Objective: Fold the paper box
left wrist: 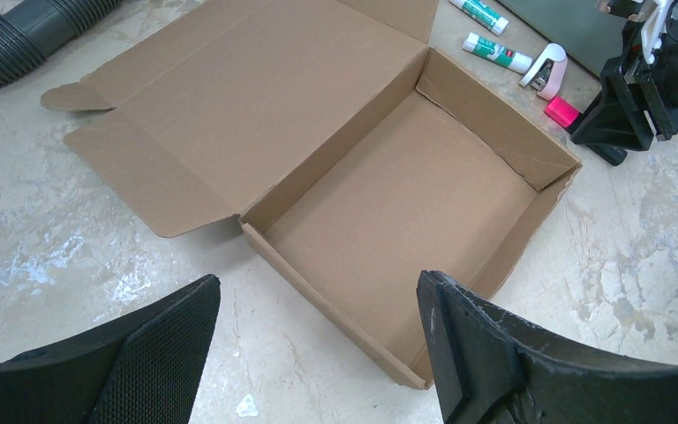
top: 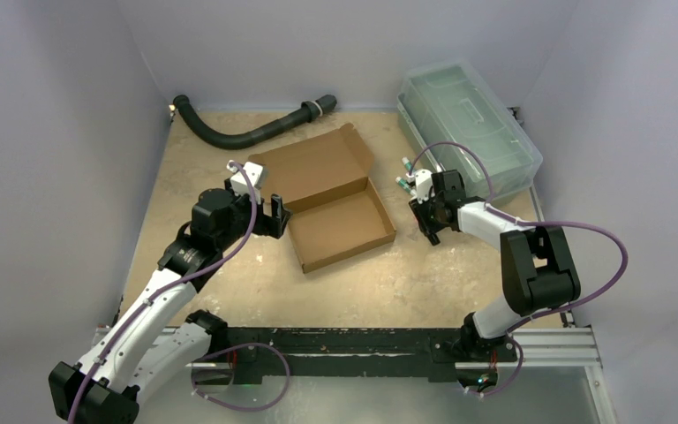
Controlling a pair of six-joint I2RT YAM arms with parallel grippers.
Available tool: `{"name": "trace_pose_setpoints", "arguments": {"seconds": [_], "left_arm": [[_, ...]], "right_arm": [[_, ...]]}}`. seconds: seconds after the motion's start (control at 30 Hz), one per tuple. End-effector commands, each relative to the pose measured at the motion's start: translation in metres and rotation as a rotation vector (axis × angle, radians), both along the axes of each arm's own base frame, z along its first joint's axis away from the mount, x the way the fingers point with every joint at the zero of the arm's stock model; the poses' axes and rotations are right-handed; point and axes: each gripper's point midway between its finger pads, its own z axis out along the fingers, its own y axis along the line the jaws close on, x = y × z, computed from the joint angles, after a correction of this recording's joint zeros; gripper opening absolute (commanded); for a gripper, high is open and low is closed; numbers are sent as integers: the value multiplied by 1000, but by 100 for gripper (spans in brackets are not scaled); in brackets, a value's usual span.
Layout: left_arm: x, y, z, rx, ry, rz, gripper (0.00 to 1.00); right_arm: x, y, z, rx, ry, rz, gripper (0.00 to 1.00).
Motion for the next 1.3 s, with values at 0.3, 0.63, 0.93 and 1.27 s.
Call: {"name": "trace_pose_setpoints", "arguments": {"seconds": [0.3,0.63,0.93,1.27], "left_arm": [[3,6,6,8,-30,21,82],[4,7,6,13,-32,29,82],[5,9,5,18,-32,36,82],[6,13,5,29,-37,55,82]], "right_arm": [[8,12,46,36,-96,95,7],[-10,30,87,164,-160,297,0],[-27,72,136,296,-257,622,0],[-24,160,169,273,-331,960,2]]}}
